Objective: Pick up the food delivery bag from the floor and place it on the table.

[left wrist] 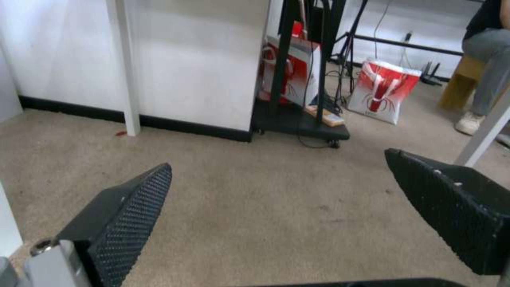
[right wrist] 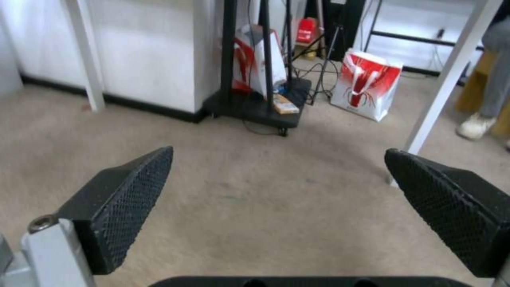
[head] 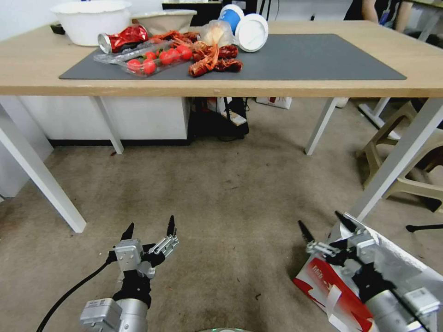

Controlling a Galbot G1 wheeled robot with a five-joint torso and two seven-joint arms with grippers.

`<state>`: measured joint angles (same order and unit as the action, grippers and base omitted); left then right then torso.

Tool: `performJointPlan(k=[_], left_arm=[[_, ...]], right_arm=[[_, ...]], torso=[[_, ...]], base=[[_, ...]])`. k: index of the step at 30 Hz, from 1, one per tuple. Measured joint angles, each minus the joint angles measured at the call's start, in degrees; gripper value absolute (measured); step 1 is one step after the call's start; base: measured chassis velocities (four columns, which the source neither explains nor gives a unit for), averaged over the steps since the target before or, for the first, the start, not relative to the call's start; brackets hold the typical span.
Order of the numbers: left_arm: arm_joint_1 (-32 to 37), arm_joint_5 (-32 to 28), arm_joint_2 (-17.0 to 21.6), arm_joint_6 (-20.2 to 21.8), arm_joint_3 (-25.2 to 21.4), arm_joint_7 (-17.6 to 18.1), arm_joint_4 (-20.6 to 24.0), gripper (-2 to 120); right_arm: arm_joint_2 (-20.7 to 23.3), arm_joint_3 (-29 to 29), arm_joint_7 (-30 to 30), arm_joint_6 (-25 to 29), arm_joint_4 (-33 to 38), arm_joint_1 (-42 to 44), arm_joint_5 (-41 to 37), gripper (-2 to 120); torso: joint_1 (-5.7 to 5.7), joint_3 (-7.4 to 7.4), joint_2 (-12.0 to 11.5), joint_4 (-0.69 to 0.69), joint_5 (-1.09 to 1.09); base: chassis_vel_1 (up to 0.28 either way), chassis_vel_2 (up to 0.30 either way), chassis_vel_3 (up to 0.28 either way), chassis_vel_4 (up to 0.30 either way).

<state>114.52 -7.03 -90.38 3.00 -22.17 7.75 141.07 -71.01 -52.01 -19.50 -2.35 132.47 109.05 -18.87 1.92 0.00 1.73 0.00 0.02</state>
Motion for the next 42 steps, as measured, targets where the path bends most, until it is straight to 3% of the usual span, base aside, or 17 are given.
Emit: performJointPlan(k=[6,10,15,19,24,42], left_arm=[[0.15,-0.29,0.11,-0.59,0.09,0.39,-0.12,100],[0.44,-0.57,0.17,-1.16,0.14,0.81,-0.33,100],[1.45,-0.64,0.2,-1.85,0.11,1.13,-0.38,100],[1.58,-0.65,-0.01,-2.13,0.07,1.3,-0.62,100],[1.59,-0.65,-0.23,-2.17,0.04,1.39,-0.69,100],[1.55,-0.64,-0.31,-2.17,-0.43,1.69,-0.69,100]], right_arm=[[9.46,-9.0,-9.03,-1.24,-10.57,-1.98,-9.44,100],[14.88,-11.52,-14.35,0.16,-17.51,-3.22,-12.09,100],[21.35,-11.3,-19.93,3.16,-26.1,-6.03,-13.03,100],[24.57,-8.5,-20.85,7.53,-32.01,-9.58,-9.23,100],[26.4,-5.3,-21.11,9.49,-36.47,-14.09,-6.11,100],[28.14,-0.71,-23.2,9.7,-41.07,-20.86,-1.26,100]], torso=[[0.01,0.0,0.06,-0.01,0.0],[0.01,0.0,0.08,-0.02,0.01],[0.02,0.0,0.11,0.0,0.0],[0.02,0.0,0.12,-0.01,0.0],[0.02,0.0,0.14,-0.01,0.0],[0.02,0.0,0.17,0.01,0.0]], base=[[0.0,0.0,0.0,0.0],[0.0,0.0,0.0,0.0],[0.0,0.0,0.0,0.0],[0.0,0.0,0.0,0.0],[0.0,0.0,0.0,0.0],[0.0,0.0,0.0,0.0]])
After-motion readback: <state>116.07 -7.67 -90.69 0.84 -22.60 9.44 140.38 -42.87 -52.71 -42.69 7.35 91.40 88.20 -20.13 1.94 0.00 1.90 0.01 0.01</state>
